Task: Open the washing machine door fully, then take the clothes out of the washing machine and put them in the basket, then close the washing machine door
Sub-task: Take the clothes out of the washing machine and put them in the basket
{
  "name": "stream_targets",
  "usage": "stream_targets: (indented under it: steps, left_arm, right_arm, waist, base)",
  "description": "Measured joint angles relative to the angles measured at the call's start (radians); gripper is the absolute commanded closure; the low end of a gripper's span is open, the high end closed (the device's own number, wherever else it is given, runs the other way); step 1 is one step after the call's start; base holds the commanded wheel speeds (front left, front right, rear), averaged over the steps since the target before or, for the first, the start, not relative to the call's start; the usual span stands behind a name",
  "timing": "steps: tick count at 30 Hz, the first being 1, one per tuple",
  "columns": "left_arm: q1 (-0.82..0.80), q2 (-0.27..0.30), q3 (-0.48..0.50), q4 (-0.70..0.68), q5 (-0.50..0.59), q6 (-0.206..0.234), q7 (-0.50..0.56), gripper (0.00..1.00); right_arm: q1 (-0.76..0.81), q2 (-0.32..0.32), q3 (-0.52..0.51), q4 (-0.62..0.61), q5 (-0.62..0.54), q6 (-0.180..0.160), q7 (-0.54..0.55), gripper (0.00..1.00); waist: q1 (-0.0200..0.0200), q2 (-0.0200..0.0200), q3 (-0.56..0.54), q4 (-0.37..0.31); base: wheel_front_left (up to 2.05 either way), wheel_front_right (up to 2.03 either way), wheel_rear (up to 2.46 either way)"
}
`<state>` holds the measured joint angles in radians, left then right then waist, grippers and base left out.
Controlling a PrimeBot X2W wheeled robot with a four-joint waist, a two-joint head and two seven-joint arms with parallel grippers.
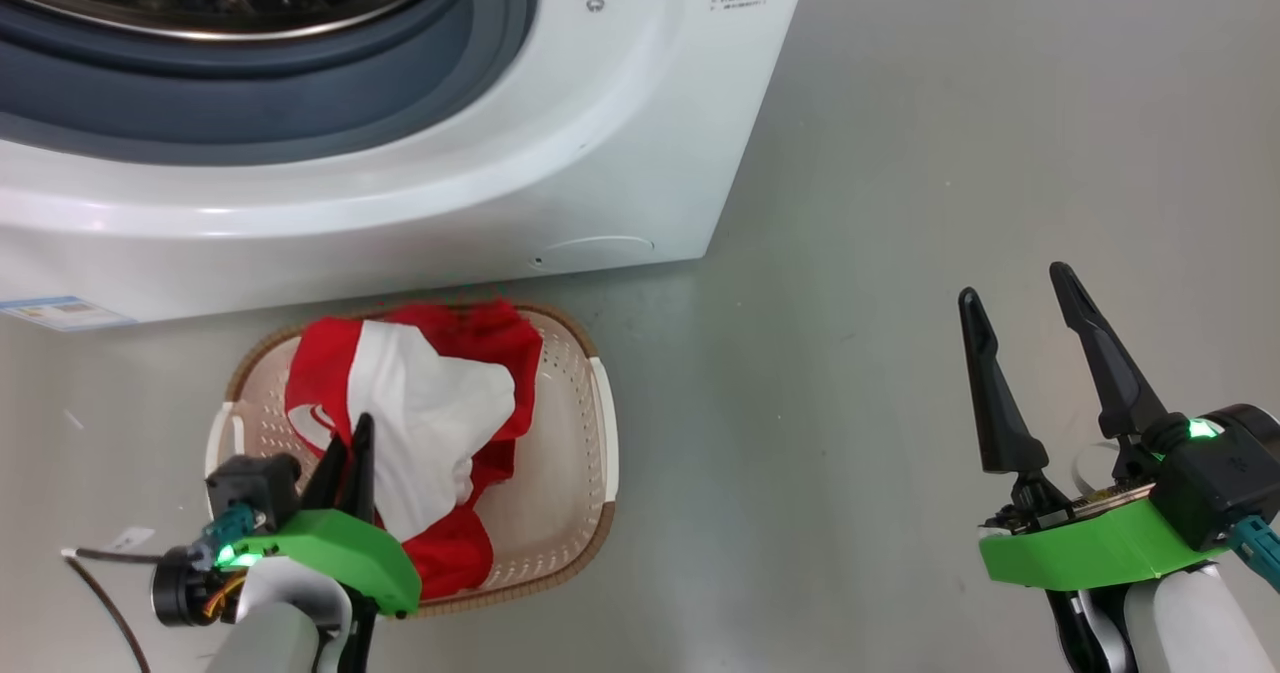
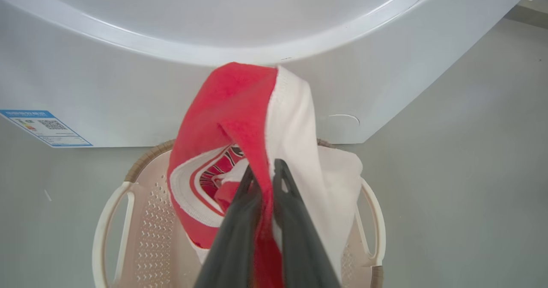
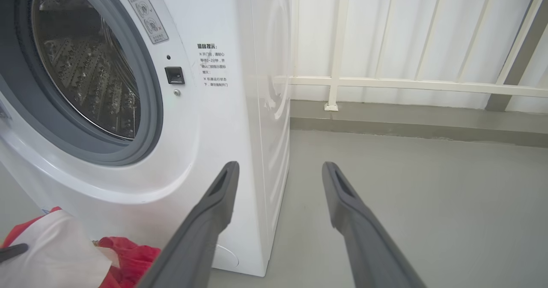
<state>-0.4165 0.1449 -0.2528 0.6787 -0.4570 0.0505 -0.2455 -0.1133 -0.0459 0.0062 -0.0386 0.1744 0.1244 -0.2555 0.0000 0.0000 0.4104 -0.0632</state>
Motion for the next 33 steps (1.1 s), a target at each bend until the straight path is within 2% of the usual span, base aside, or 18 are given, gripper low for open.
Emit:
stream_targets:
  steps: [3,20,33]
  left_arm:
    - [-0.037,-0.014,0.013,0.081,0.000,-0.019,-0.004,1.00]
    - [-0.198,-0.064,0.105,0.340,0.065,-0.087,-0.004,1.00]
    - [-0.271,-0.067,0.144,0.469,0.086,-0.094,-0.004,1.00]
  right_arm:
    - [-0.004,0.000,0.003,-0.001,-0.001,0.000,0.000,0.00]
    - [-0.045,0.000,0.011,-0.019,-0.011,0.000,0.000,0.00]
    - [-0.076,0.000,0.012,-0.028,-0.030,0.000,0.000,0.00]
  waist:
    - [0.0000,0.0000,0.018,-0.005]
    - [0.0000,0.0000,0.141,-0.027]
    - [0.0000,0.0000,0.213,-0.052]
  base:
    - [0.00,0.00,0.00]
    - [0.00,0.00,0.00]
    - [0.00,0.00,0.00]
